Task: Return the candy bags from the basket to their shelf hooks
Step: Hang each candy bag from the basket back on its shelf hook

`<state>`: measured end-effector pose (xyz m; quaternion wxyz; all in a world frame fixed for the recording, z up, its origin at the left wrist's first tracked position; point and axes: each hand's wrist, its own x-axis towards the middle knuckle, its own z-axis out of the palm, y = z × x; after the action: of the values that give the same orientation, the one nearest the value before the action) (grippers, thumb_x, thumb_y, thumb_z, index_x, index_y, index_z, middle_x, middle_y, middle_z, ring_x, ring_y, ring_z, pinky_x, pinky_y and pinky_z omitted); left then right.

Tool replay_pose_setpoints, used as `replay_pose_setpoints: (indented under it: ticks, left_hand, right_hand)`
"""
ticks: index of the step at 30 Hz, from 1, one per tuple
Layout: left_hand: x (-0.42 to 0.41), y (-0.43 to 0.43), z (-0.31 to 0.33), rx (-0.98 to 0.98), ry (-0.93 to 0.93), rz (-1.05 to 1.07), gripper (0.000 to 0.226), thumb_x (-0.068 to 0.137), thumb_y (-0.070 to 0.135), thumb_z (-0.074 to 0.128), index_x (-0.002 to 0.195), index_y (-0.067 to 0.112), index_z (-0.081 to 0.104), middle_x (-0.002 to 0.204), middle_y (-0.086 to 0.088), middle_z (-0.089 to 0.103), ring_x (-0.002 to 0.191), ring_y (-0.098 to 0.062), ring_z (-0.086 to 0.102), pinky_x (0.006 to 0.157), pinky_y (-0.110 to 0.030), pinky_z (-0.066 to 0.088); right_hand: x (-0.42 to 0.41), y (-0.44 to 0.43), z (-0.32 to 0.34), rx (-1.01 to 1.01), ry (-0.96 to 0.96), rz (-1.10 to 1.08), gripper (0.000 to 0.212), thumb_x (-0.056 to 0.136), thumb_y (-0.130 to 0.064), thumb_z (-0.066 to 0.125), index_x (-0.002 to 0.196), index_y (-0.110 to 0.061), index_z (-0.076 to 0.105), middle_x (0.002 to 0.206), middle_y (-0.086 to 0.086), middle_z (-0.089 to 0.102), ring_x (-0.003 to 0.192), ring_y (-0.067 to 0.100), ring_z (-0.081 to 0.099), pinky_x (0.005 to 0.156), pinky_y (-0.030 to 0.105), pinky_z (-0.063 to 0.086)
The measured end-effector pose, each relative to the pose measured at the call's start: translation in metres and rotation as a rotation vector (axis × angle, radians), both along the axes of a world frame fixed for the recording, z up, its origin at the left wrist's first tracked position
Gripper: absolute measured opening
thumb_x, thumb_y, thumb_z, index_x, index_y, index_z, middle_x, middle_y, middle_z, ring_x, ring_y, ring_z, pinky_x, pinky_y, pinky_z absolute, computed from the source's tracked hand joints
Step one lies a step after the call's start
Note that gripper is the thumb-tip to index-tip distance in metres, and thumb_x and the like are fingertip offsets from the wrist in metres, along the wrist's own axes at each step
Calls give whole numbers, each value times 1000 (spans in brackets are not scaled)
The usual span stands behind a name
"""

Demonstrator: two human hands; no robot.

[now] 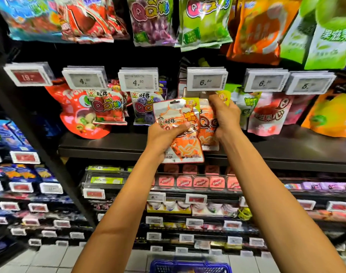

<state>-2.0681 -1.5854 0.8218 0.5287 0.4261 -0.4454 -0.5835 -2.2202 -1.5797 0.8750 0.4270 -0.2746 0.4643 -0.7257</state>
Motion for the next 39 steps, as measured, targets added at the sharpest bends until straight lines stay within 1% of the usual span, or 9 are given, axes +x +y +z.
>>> replay_pose_setpoints:
  ticks: [3,8,15,20,22,26,29,34,39]
  left_hand:
    - [1,-5,-1,4,14,12,41,63,17,91,98,20,69,90,0,78,80,-18,76,62,-29,60]
    - [3,-11,-1,19,18,15,45,62,18,91,100,18,69,92,-2,78,82,-20,76,72,-37,61]
    - [3,-16,-1,-9,37,1,41,61,17,92,96,20,71,91,-1,78,83,-20,76,68,-34,61]
    - [2,-20,-3,-2,46,-12,40,61,16,92,95,20,71,88,0,78,81,-20,76,62,-29,59]
    - [2,-21,-2,-8,45,-13,38,61,16,91,93,21,71,88,0,78,80,-19,76,61,-29,59]
    - [1,-27,-1,-18,47,-22,37,62,16,91,93,20,71,89,-1,78,82,-21,76,63,-31,60]
    - [0,-29,-3,-20,54,-23,39,63,16,91,96,19,71,91,-2,78,83,-21,76,65,-32,60]
    - [-3,-29,-11,16,83,-26,41,63,15,90,98,17,70,91,-3,78,83,-21,76,63,-31,59]
    - [-4,-29,-16,26,95,-33,40,63,14,90,97,18,70,90,-2,78,82,-21,76,61,-30,59]
  right_hand:
    - [1,-4,3,-12,3,13,15,79,-2,70,73,-14,63,60,1,69,51,14,65,53,27,55]
    - [5,-10,8,14,2,19,19,81,6,62,74,-12,61,62,5,65,47,14,63,50,26,53]
    - [6,-16,10,3,-8,-15,26,82,12,51,73,-12,58,46,-4,62,37,8,56,39,17,44]
    - [5,-17,10,14,-7,-14,25,83,10,53,73,-13,58,59,4,62,39,10,57,40,18,46]
    - [4,-18,10,16,-9,-24,28,84,10,49,73,-14,59,58,3,62,38,9,56,39,17,45]
    - [3,-21,14,12,1,-18,31,85,9,48,79,-17,63,66,3,67,43,9,61,43,19,50]
    - [1,-23,13,9,26,11,27,87,5,54,82,-19,65,72,3,69,49,11,65,46,22,53]
    - [-2,-24,6,10,59,12,26,85,7,53,79,-16,63,63,2,66,46,13,61,46,21,50]
    - [-3,-25,2,29,90,-1,27,84,7,50,75,-16,60,68,7,59,53,17,53,52,23,44]
